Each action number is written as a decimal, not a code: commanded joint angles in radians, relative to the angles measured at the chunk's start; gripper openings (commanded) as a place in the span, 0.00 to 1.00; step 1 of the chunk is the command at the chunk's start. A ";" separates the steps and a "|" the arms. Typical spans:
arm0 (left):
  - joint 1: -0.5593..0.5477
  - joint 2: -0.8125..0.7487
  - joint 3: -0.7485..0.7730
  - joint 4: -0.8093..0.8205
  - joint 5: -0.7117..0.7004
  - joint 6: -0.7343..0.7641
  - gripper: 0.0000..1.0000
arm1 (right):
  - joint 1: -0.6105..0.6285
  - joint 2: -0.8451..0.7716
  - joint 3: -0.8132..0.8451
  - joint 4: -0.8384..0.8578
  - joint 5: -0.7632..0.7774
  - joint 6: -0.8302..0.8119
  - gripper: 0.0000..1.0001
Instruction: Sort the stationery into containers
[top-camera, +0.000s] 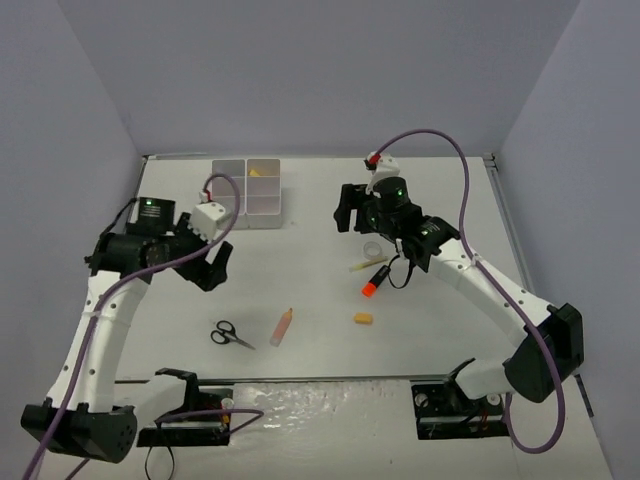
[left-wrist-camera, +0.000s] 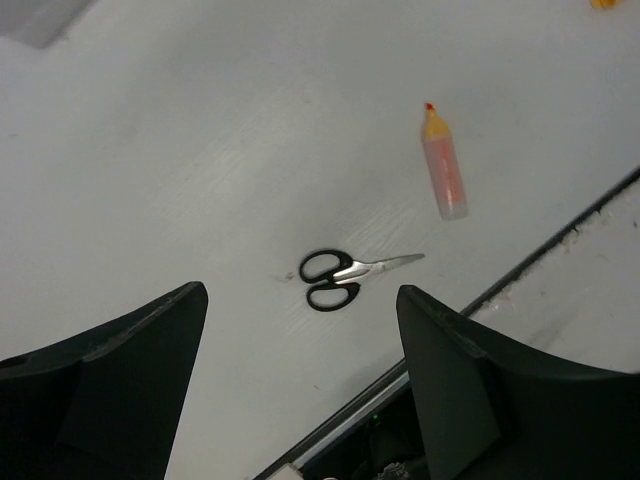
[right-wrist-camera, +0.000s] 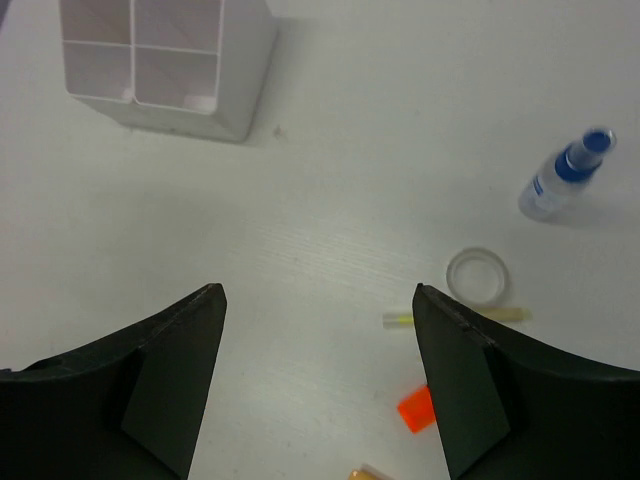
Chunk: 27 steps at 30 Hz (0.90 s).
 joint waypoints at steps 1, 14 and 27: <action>-0.204 0.016 -0.054 0.039 -0.060 -0.041 0.74 | -0.002 -0.088 -0.049 -0.127 0.118 0.116 0.72; -0.483 0.237 -0.330 0.519 -0.161 -0.115 0.84 | -0.001 -0.152 -0.154 -0.261 0.234 0.236 0.72; -0.586 0.401 -0.348 0.618 -0.262 -0.287 0.89 | 0.015 -0.142 -0.154 -0.299 0.320 0.246 0.71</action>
